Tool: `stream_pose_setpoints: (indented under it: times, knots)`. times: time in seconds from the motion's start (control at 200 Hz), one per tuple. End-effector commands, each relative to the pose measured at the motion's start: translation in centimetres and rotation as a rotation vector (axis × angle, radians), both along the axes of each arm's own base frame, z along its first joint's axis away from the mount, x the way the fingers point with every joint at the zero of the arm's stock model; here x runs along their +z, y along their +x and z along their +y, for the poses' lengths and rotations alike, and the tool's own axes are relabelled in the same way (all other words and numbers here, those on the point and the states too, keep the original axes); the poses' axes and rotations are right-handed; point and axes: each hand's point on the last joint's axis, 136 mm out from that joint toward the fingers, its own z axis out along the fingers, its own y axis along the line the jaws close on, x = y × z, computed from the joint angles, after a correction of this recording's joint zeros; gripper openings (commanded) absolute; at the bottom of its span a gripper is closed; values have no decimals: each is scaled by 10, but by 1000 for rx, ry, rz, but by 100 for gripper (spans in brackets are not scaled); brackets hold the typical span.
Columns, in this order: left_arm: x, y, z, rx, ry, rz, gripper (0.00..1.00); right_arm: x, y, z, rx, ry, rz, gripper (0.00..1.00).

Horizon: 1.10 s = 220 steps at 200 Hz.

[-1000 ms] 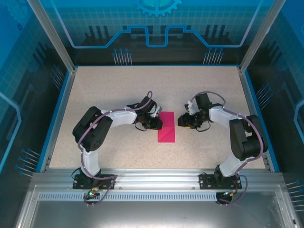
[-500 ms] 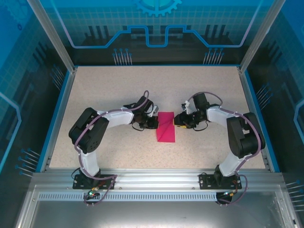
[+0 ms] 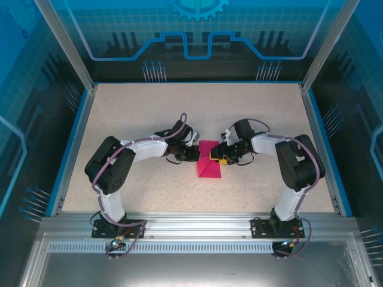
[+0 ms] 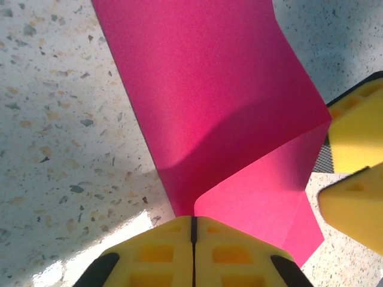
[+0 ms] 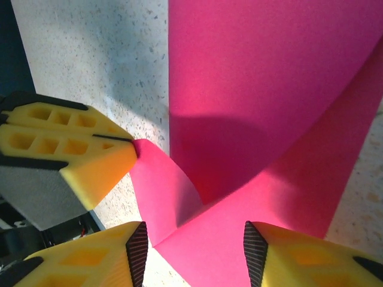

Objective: Fold a paper plane with a square sheet of paper (fold left side to right side)
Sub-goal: Turn over the paper at the center of the table.

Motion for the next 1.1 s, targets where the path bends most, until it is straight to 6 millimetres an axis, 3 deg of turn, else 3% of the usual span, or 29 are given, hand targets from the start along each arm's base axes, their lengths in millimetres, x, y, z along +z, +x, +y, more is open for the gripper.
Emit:
stream_pose_setpoints:
  times: [0.0, 0.08, 0.21, 0.36, 0.5, 0.595, 0.695, 0.72, 0.89, 1.095]
  knots:
    - [8, 0, 3, 5, -19, -16, 12, -4, 1, 10, -5, 9, 42, 46]
    - [14, -1, 4, 11, -28, -27, 18, -3, 2, 13, -9, 21, 42, 38]
    - [30, -1, 14, 42, -46, -57, 33, 5, 5, 12, -7, 23, 7, 16]
    - [57, -5, 34, 122, -99, -100, 61, 32, 10, 5, 3, 67, -109, 11]
    - [98, -11, 48, 206, -197, -164, 77, 77, 12, -2, 21, 175, -272, 9]
    - [131, -16, 53, 238, -295, -212, 90, 122, 15, -3, 42, 294, -384, 8]
    - [171, -25, 48, 219, -425, -256, 95, 166, 10, -2, 81, 365, -487, 9]
    - [181, -28, 45, 207, -460, -264, 97, 185, 12, -1, 96, 386, -535, 9]
    - [230, -36, 28, 139, -656, -277, 99, 252, -5, 6, 173, 465, -662, 10]
    - [262, -44, 12, 35, -800, -289, 98, 297, -27, 17, 235, 529, -714, 11]
